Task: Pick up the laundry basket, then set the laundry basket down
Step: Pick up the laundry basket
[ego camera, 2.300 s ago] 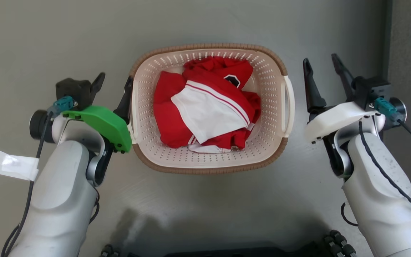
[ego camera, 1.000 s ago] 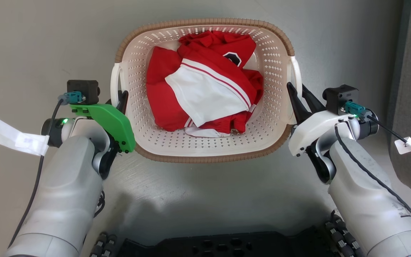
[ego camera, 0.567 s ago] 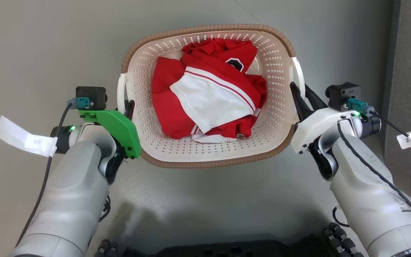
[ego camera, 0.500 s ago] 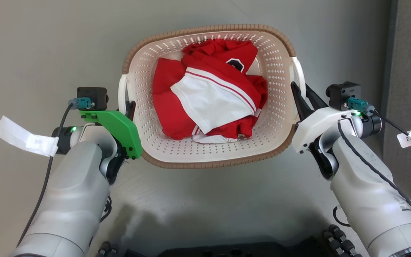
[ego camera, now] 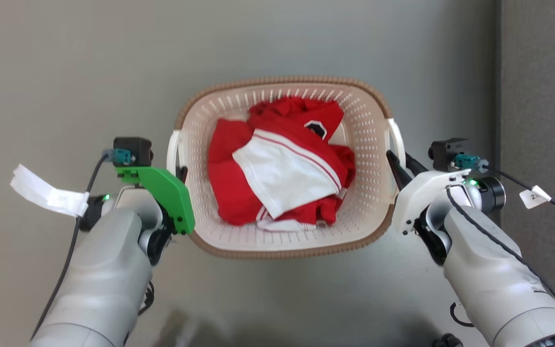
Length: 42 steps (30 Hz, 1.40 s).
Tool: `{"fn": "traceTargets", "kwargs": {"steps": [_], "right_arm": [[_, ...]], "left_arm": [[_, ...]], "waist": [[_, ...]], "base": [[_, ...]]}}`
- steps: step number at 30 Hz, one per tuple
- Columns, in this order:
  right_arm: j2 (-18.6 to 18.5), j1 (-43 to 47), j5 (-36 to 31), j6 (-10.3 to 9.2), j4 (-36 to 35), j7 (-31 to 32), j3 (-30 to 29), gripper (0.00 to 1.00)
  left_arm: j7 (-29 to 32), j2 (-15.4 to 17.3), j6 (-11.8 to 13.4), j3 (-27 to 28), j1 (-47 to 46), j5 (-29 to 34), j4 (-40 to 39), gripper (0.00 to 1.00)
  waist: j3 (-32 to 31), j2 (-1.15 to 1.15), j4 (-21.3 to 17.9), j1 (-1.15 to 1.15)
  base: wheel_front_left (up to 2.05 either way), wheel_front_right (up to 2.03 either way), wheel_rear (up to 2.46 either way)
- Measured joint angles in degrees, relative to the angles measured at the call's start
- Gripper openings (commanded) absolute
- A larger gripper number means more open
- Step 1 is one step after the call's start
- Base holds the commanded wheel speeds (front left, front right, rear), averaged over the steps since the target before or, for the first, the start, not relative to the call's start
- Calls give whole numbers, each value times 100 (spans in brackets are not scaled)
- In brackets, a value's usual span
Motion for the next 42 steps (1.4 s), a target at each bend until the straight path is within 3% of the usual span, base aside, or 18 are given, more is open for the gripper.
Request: {"fn": "traceTargets", "kwargs": {"steps": [18, 42], "right_arm": [[70, 197, 244, 111, 734, 403, 347, 0], [89, 1081, 1381, 126, 579, 1370, 1165, 0]], "left_arm": [[610, -42, 0, -160, 526, -524, 222, 0], [1227, -8, 0, -268, 1341, -946, 559, 0]], "waist": [[-1364, 0, -103, 0], [-3280, 0, -272, 0]], "base": [[0, 0, 0], [0, 0, 0]]}}
